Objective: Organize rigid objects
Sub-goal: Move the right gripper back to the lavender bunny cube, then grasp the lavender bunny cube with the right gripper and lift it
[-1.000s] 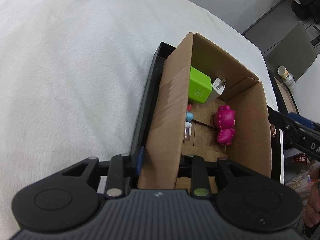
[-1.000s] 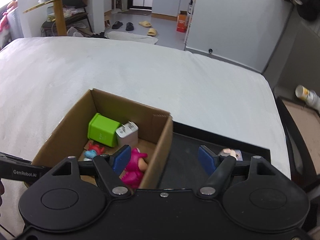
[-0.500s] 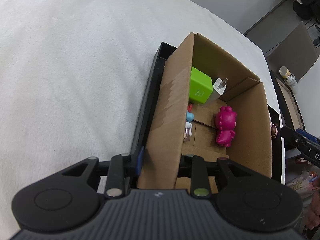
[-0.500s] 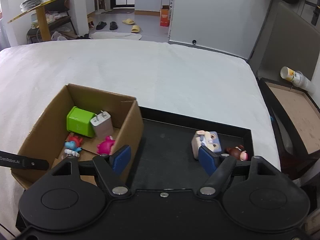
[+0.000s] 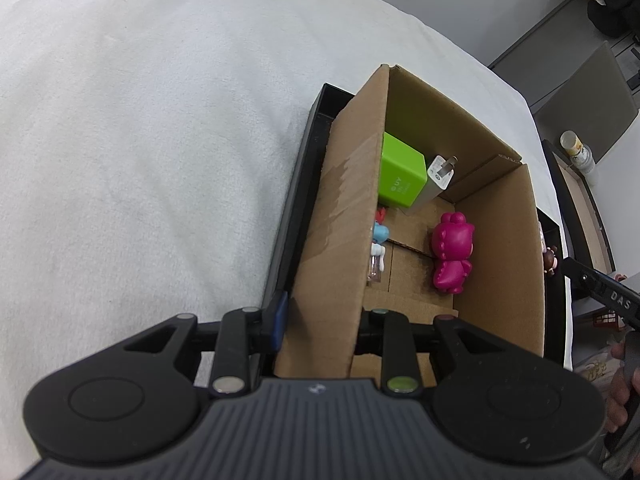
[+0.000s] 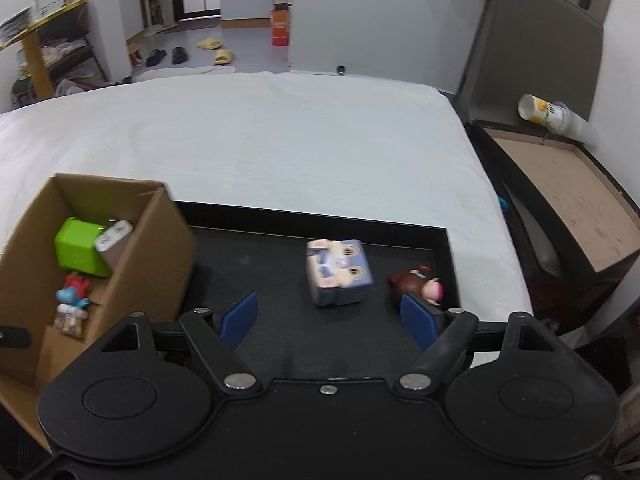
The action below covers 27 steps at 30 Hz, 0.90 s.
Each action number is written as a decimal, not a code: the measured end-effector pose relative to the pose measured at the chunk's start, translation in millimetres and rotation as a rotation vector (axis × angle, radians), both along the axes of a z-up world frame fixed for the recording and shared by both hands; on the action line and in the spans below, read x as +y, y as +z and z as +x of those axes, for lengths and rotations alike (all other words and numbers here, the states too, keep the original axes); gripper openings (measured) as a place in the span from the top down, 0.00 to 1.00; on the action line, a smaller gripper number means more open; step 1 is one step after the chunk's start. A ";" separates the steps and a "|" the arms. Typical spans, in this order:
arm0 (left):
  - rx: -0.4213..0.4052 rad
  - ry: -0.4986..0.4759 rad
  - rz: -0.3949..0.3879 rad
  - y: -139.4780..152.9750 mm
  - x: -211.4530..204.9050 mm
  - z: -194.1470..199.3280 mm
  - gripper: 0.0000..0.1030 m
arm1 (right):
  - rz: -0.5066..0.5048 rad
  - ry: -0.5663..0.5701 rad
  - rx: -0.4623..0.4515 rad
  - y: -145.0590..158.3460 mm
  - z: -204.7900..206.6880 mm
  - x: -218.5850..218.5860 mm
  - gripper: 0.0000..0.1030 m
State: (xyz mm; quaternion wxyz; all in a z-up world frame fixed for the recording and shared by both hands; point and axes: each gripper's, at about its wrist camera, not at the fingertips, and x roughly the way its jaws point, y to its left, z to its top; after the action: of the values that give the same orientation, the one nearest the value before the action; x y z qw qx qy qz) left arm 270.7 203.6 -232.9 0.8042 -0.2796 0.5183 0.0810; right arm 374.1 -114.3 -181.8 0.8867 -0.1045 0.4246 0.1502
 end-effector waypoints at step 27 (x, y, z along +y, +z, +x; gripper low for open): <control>0.007 -0.001 -0.009 -0.1 -0.5 0.9 0.73 | 0.038 0.007 0.080 -54.2 54.5 8.5 0.50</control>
State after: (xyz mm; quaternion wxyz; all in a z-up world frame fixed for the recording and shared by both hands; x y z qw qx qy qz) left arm 271.7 203.1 -233.0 0.8010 -0.2828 0.5217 0.0793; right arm 428.5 -105.8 -236.0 0.8703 -0.0832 0.4564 0.1654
